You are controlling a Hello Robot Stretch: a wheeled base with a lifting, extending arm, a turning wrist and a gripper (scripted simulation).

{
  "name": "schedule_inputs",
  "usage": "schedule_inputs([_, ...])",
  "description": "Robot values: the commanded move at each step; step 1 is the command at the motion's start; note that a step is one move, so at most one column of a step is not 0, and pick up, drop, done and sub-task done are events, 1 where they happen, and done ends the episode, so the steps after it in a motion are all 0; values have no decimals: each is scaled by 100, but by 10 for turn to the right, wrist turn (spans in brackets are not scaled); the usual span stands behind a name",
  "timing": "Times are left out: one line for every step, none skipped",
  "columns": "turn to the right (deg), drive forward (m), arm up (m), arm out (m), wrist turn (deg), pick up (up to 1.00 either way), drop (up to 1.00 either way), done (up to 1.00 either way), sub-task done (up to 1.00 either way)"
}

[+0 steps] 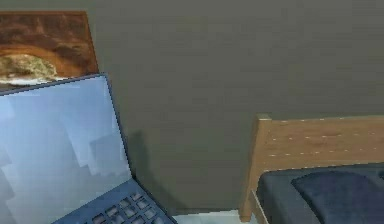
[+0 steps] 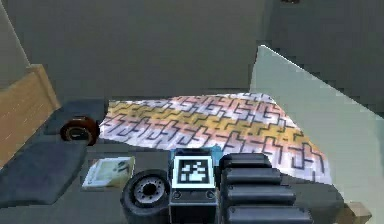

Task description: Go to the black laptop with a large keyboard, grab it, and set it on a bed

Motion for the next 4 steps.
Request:
schedule_inputs([-450,0,0,0,0,0,0,0,0])
schedule_inputs([-450,0,0,0,0,0,0,0,0])
schedule_inputs([-150,0,0,0,0,0,0,0,0])
schedule_inputs([450,0,0,0,0,0,0,0,0])
